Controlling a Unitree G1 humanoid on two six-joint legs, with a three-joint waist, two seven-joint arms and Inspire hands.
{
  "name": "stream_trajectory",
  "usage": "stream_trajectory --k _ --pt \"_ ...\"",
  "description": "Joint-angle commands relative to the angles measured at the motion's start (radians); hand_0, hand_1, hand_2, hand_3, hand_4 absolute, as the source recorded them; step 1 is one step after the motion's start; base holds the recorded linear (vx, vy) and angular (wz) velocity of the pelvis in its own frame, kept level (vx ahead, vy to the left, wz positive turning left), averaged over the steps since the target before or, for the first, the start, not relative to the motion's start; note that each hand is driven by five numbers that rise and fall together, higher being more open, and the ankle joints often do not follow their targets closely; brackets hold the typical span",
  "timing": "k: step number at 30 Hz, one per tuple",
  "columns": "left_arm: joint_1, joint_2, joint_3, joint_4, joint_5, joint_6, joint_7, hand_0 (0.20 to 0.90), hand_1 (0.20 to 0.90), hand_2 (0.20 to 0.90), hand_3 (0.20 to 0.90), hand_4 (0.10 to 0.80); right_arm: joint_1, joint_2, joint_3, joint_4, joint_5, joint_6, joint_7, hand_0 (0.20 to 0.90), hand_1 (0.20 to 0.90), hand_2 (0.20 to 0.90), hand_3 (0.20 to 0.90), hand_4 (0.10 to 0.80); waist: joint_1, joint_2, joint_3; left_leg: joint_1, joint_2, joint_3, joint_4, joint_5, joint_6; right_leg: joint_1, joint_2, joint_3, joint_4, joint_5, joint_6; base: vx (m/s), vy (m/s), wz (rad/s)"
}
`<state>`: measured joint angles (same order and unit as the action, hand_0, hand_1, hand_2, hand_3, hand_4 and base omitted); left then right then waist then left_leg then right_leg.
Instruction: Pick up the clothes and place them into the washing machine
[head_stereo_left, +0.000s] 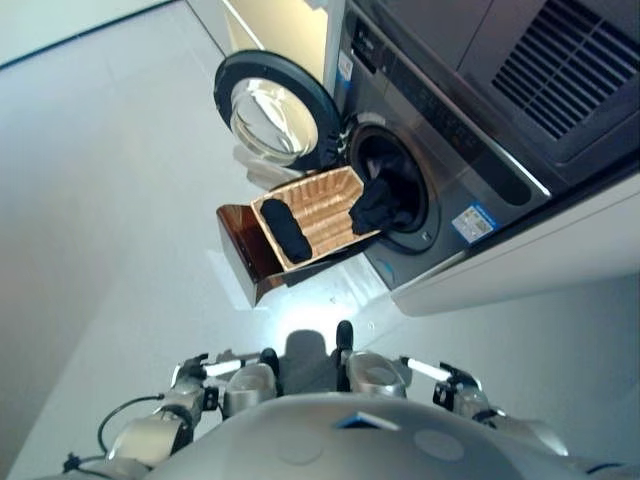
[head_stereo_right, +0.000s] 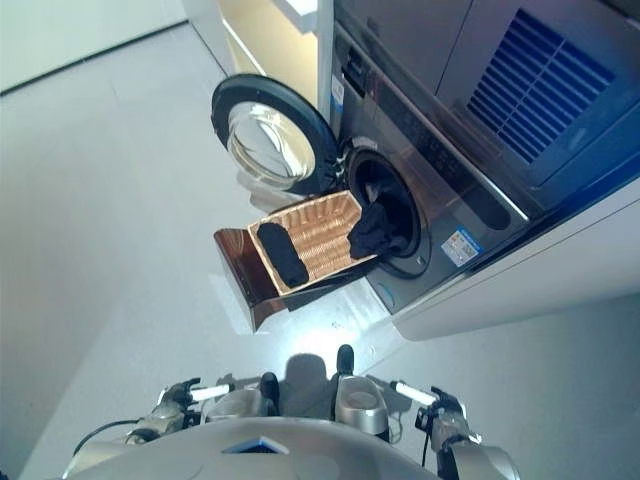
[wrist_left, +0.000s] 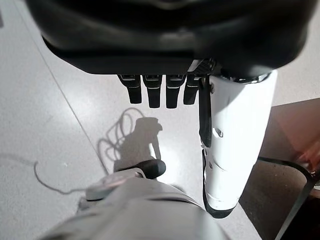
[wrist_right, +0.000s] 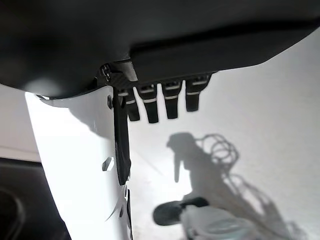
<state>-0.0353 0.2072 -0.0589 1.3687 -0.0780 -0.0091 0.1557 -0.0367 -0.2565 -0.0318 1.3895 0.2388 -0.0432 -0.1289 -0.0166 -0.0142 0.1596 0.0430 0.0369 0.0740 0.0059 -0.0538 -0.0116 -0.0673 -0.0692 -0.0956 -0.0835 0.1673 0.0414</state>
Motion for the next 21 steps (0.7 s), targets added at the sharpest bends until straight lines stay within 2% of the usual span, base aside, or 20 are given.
stream_trajectory --k 1,8,11,16,18,20,21 --pt "-0.006 0.039 0.025 0.059 -0.005 -0.008 0.016 0.900 0.900 0.900 0.900 0.800 -0.051 -0.022 -0.009 0.010 -0.006 -0.006 -0.008 0.900 0.900 0.900 0.900 0.800 -0.009 0.013 -0.014 -0.076 -0.038 -0.016 -0.036 0.094 -0.014 0.071 0.002 0.003 0.135 -0.176 0.072 0.152 0.176 -0.07" --pt "-0.006 0.062 0.039 0.049 -0.007 -0.011 0.017 0.900 0.900 0.900 0.900 0.800 -0.073 -0.019 -0.015 -0.005 0.006 -0.002 -0.009 0.900 0.900 0.900 0.900 0.800 -0.002 0.028 -0.005 -0.034 -0.069 0.023 -0.081 0.079 0.016 0.053 -0.041 0.028 0.202 -0.176 0.102 0.109 0.203 -0.06" --pt "-0.009 0.067 0.040 0.046 -0.004 -0.009 0.014 0.900 0.900 0.900 0.900 0.800 -0.071 -0.021 -0.029 -0.006 0.019 -0.004 -0.012 0.900 0.900 0.900 0.900 0.800 -0.002 0.029 0.003 -0.029 -0.080 0.025 -0.071 0.066 0.028 0.039 -0.050 0.029 0.259 -0.179 0.103 0.080 0.182 -0.06" --pt "-0.014 0.084 0.044 0.044 0.008 -0.003 0.012 0.900 0.900 0.900 0.900 0.800 -0.051 -0.016 -0.051 0.002 0.048 -0.006 -0.011 0.900 0.900 0.900 0.900 0.800 -0.023 0.023 0.034 0.006 -0.088 0.018 -0.056 0.040 0.045 -0.043 -0.046 0.021 0.446 -0.112 0.093 0.089 0.160 -0.03" --pt "-0.016 0.086 0.038 0.044 0.013 -0.003 0.011 0.900 0.900 0.900 0.900 0.800 -0.039 -0.012 -0.057 0.007 0.055 -0.007 -0.011 0.900 0.900 0.900 0.900 0.800 -0.033 0.021 0.046 0.020 -0.084 0.014 -0.055 0.032 0.043 -0.082 -0.051 0.011 0.451 -0.078 0.091 0.117 0.076 -0.33" --pt "-0.017 0.088 0.033 0.045 0.018 -0.004 0.012 0.900 0.900 0.900 0.900 0.800 -0.028 -0.007 -0.061 0.011 0.058 -0.003 -0.013 0.900 0.900 0.900 0.900 0.800 -0.053 0.019 0.058 0.036 -0.076 0.003 -0.058 0.020 0.037 -0.138 -0.075 0.011 0.369 -0.016 0.108 0.135 0.010 0.04" --pt "-0.017 0.088 0.034 0.045 0.018 -0.004 0.012 0.900 0.900 0.900 0.900 0.800 -0.028 -0.007 -0.061 0.011 0.058 -0.003 -0.014 0.900 0.900 0.900 0.900 0.800 -0.053 0.020 0.058 0.037 -0.075 0.002 -0.058 0.019 0.036 -0.136 -0.074 0.009 0.368 -0.016 0.108 0.112 -0.022 0.16"
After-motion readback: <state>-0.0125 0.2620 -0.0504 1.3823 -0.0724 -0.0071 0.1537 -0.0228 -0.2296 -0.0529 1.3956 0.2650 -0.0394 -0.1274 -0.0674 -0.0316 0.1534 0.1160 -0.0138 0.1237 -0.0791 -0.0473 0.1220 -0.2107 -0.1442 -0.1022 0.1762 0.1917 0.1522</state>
